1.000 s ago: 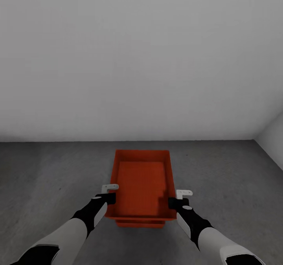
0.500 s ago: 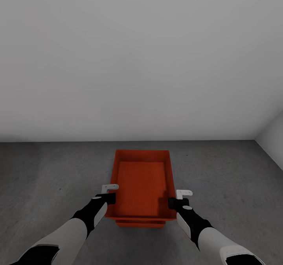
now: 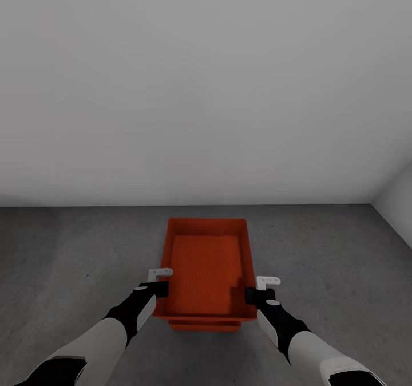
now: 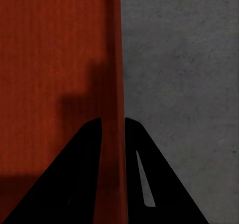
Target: Move the two storage containers from the living room to the garage. In the garage, place one container on the floor and stack the other container on top of it (either order is fine).
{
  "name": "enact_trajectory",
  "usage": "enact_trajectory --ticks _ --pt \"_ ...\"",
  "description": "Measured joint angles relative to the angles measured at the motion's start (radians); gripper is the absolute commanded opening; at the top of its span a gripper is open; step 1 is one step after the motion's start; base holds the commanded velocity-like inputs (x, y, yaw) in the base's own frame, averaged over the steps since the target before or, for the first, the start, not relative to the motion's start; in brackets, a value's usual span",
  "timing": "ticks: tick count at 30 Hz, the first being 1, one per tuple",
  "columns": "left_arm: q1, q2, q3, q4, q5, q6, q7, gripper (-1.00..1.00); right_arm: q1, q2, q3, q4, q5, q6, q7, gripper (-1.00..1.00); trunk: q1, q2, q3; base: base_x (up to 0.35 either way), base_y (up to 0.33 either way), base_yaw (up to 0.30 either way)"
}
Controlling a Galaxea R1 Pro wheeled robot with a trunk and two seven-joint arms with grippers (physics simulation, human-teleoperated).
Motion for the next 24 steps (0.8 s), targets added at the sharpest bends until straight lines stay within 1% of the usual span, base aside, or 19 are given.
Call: enact_trajectory --ticks 5,14,24 --pt "0.000 0.000 0.000 0.001 0.000 0.000 0.000 -1.00 0.000 -0.001 0.000 0.000 0.000 0.001 0.001 -1.00 0.000 0.000 0.000 0.000 0.000 0.000" --pt "-0.001 -0.001 0.003 0.022 0.004 -0.022 0.000 -1.00 0.001 -0.001 0.006 0.001 0.003 0.001 -0.002 -1.00 0.000 0.000 0.000 0.000 0.000 0.000" --pt "-0.001 -0.001 0.003 0.024 0.005 -0.025 0.000 -1.00 0.001 -0.002 0.007 0.001 0.003 0.001 -0.002 -1.00 0.000 0.000 0.000 0.000 0.000 0.000"
